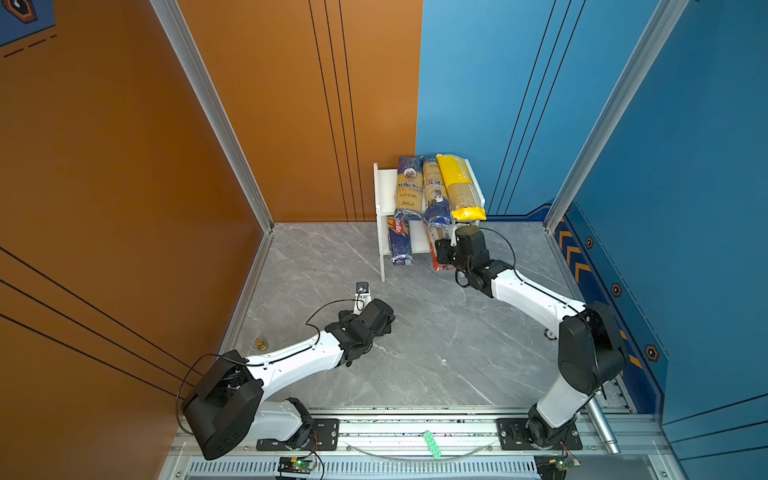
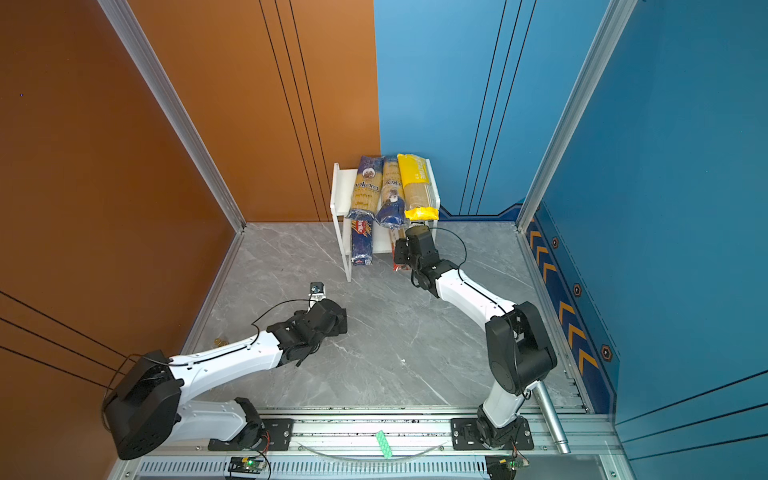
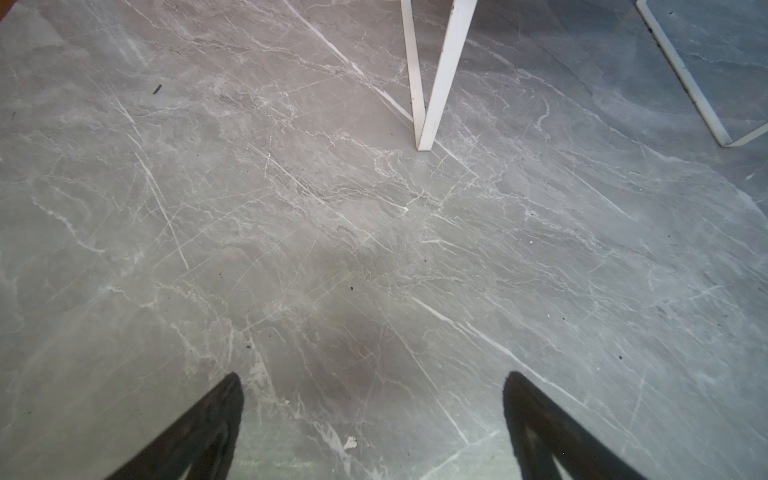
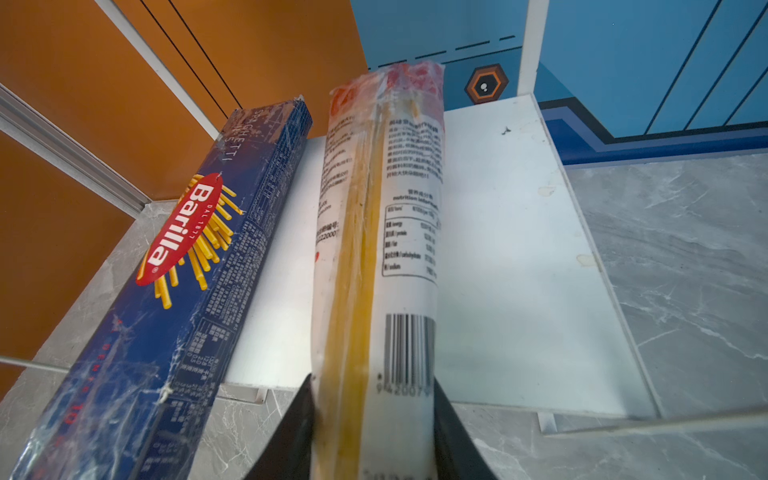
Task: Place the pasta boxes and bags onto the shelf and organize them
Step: 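Lower the red-capped bag flat onto the tier and open the right gripper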
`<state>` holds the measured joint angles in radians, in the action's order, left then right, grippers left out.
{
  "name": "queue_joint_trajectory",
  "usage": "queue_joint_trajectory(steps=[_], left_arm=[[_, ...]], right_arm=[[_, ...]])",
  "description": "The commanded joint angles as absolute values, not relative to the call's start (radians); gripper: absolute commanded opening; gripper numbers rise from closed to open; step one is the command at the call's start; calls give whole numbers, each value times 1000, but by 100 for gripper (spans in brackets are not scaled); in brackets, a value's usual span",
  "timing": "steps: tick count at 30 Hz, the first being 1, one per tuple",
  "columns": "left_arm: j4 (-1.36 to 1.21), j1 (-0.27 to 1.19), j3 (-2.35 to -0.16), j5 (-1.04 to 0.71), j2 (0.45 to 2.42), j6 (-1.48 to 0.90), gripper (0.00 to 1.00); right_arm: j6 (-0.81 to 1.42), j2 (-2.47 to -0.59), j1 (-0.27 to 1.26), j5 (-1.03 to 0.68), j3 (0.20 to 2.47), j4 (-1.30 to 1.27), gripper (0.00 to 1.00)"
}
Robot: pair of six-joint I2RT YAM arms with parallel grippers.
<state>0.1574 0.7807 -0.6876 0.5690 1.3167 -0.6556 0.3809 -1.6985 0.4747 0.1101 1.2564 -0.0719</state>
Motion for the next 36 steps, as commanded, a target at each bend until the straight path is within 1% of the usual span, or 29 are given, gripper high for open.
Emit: queue_joint_trajectory(steps=[1, 13, 16, 20, 26, 36], left_arm=[[178, 774, -687, 584, 1322, -660, 98], [179, 775, -683, 585, 1317, -661, 98], [179, 775, -681, 586, 1313, -661, 98], [179, 774, -680, 586, 1309, -661, 98], [179, 775, -678, 586, 1304, -661, 98], [179, 774, -678, 587, 1294, -659, 98]], right_arm=[[369, -1687, 471, 131, 1289, -172, 36], [394, -1687, 471, 128, 1276, -173, 36], [394, -1686, 471, 125, 1272, -179, 41], [394, -1677, 472, 127, 1265, -181, 45], [393, -1654, 471, 127, 1241, -186, 47], [369, -1601, 471, 82, 1202, -178, 58]])
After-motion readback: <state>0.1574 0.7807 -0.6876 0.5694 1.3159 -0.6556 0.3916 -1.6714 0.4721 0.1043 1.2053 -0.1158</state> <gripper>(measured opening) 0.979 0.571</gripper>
